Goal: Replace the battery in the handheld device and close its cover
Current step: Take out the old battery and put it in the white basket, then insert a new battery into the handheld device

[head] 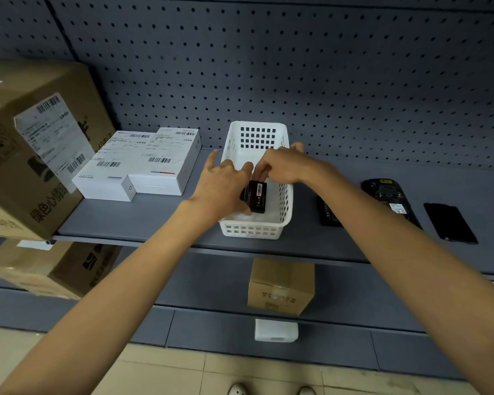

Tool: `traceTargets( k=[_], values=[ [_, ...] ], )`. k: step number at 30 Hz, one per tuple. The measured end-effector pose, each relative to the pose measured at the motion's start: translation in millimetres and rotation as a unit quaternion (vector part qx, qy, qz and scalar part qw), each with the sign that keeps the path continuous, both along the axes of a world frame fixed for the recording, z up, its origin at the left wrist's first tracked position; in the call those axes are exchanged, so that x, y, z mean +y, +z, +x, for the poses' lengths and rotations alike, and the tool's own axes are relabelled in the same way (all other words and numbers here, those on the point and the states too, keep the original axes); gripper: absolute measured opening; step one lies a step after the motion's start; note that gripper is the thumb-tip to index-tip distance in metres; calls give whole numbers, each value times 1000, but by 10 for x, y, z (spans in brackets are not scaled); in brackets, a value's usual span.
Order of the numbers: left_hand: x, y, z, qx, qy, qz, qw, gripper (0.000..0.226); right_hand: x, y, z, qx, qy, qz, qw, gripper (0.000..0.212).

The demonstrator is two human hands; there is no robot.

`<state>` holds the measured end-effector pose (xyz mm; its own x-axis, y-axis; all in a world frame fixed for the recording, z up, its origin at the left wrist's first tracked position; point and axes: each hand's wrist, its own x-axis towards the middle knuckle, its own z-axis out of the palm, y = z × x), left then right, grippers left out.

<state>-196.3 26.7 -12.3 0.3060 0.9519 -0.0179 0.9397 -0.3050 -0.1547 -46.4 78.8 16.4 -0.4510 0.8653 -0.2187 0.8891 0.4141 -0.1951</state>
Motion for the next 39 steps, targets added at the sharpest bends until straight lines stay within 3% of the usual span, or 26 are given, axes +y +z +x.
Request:
traceTargets(
  k=[8,14,23,32,39],
  values=[
    [2,24,18,13,-3,-13,1000,75,6,-22,-18,-46,1,12,999,40],
    [-13,108,37,-2,0,-34,999,84,27,18,43,44,1,-15,999,44],
    [22,351,141,-60,-4,31,998,67,60,201,266,132,8,63,989,48],
    [55,587,561,-133,-34,120,983,51,19,430,824,173,-8,110,979,46],
    [51,669,1071,-138,-48,117,982,48,-88,498,1340,161,-18,116,980,44]
  ],
)
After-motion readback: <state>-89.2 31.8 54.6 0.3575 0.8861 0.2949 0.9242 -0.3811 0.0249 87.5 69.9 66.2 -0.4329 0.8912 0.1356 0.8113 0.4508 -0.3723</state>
